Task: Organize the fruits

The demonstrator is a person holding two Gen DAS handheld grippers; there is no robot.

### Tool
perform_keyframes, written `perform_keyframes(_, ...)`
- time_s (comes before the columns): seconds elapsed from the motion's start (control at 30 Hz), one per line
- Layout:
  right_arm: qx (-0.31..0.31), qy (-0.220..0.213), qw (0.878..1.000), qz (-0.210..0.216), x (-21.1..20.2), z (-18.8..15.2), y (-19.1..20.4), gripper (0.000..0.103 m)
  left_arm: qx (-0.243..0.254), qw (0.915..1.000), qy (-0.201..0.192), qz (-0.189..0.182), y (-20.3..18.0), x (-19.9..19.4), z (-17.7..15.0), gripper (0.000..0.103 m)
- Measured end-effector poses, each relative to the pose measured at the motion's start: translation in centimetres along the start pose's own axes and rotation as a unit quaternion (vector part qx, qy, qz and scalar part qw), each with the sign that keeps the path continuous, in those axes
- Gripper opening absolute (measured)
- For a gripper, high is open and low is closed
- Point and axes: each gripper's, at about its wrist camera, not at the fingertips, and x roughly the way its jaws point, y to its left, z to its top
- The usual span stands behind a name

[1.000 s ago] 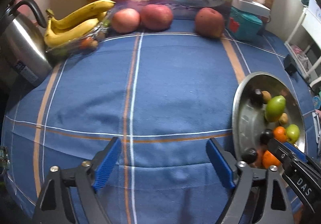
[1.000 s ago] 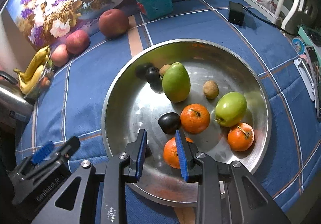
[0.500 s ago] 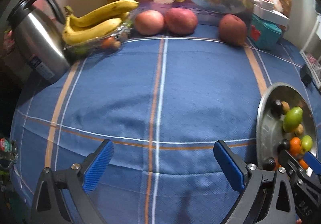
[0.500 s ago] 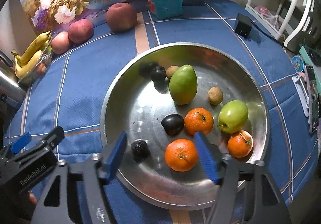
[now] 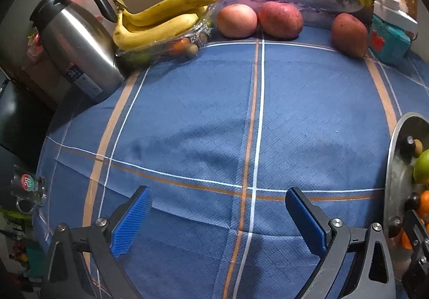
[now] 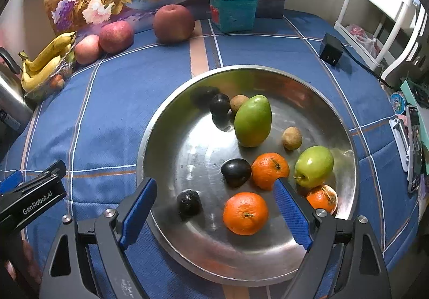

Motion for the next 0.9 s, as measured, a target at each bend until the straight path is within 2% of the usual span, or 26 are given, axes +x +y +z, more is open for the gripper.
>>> perform_keyframes(0.4,-0.001,0.003,1.000,0.002,0.2,-0.3,0.3,0.089,0.017,0.9997,-0.007,0.013,-0.3,-0.4,-0.5,0.101)
perform_keyframes(0.6,0.012,0.009,1.000,0.016,-0.1,-0.6,0.4,0.089,0.026,0.9992,-0.015,0.025,0.0,-1.0,-1.3,0.101)
perform_keyframes(0.9,0.019,0.008,0.999,0.027,-1.4,-1.5,1.0,0.089,0.030,0.9991,-0.017,0.024,0.8,-2.3,-2.7,0.101)
